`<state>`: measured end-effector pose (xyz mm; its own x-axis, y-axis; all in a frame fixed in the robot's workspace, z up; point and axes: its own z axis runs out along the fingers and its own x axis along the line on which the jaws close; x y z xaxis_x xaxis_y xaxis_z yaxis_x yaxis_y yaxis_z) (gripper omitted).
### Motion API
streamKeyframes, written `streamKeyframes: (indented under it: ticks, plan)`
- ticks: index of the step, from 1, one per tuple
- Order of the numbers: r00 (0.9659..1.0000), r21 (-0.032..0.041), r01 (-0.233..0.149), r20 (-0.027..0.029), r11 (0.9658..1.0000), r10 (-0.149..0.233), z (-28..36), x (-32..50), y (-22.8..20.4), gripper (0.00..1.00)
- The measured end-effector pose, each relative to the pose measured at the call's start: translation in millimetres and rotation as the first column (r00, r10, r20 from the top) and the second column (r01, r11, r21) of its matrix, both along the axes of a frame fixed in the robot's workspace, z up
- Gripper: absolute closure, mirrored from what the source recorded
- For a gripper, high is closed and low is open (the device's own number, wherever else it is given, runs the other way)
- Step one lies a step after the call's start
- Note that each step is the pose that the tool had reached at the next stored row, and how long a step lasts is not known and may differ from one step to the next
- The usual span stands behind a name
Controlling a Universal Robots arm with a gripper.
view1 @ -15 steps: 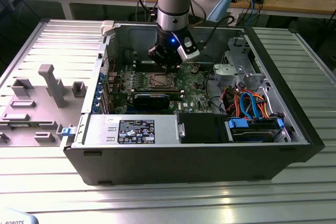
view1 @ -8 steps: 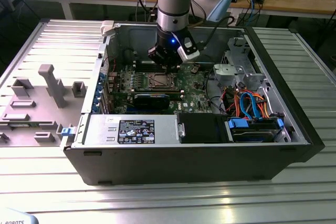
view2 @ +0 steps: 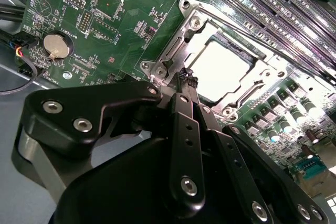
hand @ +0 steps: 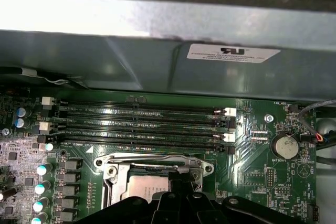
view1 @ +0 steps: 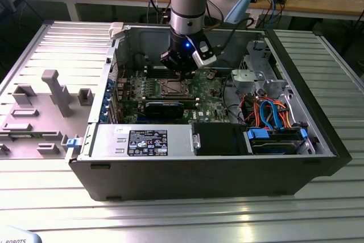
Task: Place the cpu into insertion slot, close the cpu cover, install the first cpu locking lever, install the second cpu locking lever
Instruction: 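Install the second cpu locking lever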
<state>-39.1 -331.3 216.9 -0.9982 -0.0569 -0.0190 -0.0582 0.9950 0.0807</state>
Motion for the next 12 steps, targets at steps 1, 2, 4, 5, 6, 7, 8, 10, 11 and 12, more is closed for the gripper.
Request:
streamKeyframes:
  ticks: [1,2,4,5,6,7,8,10,11,12]
  plan:
    - [1.0000,0.0001,0.000,0.0001,1.0000,0.000,0.0,0.0,-0.2,0.89]
    - [1.0000,0.0000,0.000,0.0000,1.0000,0.000,0.0,0.0,-0.2,0.89]
    - [1.0000,0.0000,0.000,0.0000,1.0000,0.000,0.0,0.0,-0.4,0.89]
    - [1.0000,0.0000,0.000,0.0001,1.0000,0.000,0.0,0.0,-0.7,0.89]
    - [1.0000,-0.0002,0.000,-0.0001,1.0000,0.000,0.1,0.0,-1.3,0.89]
    - [1.0000,0.0000,0.000,0.0000,1.0000,0.000,0.0,0.0,-1.7,0.89]
    - [1.0000,0.0000,0.000,0.0001,1.0000,0.000,0.0,0.0,-2.2,0.89]
    - [1.0000,-0.0005,0.000,0.0000,1.0000,0.000,1.7,0.0,-2.4,0.89]
    - [1.0000,-0.0007,0.000,0.0000,1.0000,0.000,2.7,0.0,-2.4,0.89]
    - [1.0000,-0.0015,0.000,0.0000,1.0000,0.000,4.7,0.0,-2.4,0.89]
